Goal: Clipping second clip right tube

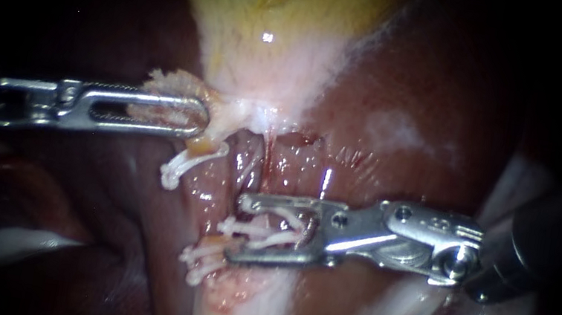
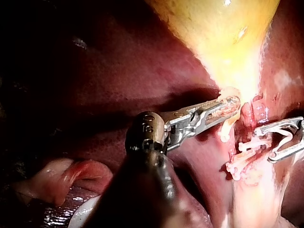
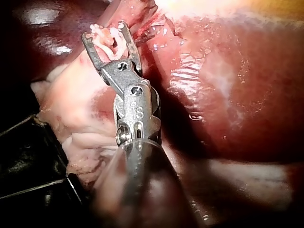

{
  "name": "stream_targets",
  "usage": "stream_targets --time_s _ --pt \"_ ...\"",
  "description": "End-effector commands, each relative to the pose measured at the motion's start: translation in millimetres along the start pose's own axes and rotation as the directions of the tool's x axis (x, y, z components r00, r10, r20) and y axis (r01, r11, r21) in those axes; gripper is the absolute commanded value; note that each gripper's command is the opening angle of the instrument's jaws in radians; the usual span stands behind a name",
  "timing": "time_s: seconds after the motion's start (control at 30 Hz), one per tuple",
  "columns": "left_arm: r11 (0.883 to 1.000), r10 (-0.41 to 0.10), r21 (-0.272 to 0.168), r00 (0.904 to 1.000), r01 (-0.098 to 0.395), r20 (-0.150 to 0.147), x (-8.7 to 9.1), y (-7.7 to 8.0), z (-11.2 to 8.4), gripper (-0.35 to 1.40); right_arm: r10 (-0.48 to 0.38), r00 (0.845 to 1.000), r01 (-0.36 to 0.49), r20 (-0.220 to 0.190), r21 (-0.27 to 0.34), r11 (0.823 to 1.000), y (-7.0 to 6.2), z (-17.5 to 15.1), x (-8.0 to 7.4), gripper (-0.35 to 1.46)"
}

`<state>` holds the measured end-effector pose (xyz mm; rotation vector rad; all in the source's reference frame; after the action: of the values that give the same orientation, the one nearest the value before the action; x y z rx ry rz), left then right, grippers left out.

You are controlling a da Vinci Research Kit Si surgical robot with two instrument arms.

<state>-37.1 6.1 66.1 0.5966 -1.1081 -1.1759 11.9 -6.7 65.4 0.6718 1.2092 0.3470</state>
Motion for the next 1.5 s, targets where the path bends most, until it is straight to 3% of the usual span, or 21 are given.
stream_targets --time_s 0.03,0.33,0.83,1.3,1.5 --pt "1.000 0.000 0.000 1.0000 0.000 0.000 0.0 0.0 0.0 -0.35 0.000 1.000 0.000 -0.004 0.000 1.000 0.0 0.0 0.0 0.48" --pt "1.000 0.000 0.000 1.0000 0.000 0.000 0.0 0.0 0.0 -0.35 -0.001 1.000 0.001 -0.003 -0.016 1.000 0.3 -0.8 -0.4 0.50" --pt "1.000 0.000 0.000 1.0000 0.000 0.000 0.0 0.0 0.0 -0.35 0.035 0.999 -0.035 -0.002 -0.030 0.999 2.3 -2.8 -1.7 0.50" --pt "1.000 0.000 0.000 1.0000 0.000 0.000 0.0 0.0 0.0 -0.35 0.105 0.994 -0.105 -0.004 -0.043 0.994 3.9 -1.5 -4.0 0.50" --pt "1.000 0.000 0.000 1.0000 0.000 0.000 0.0 0.0 0.0 -0.35 0.155 0.988 -0.156 -0.024 -0.038 0.987 4.3 -0.2 -4.1 0.50"
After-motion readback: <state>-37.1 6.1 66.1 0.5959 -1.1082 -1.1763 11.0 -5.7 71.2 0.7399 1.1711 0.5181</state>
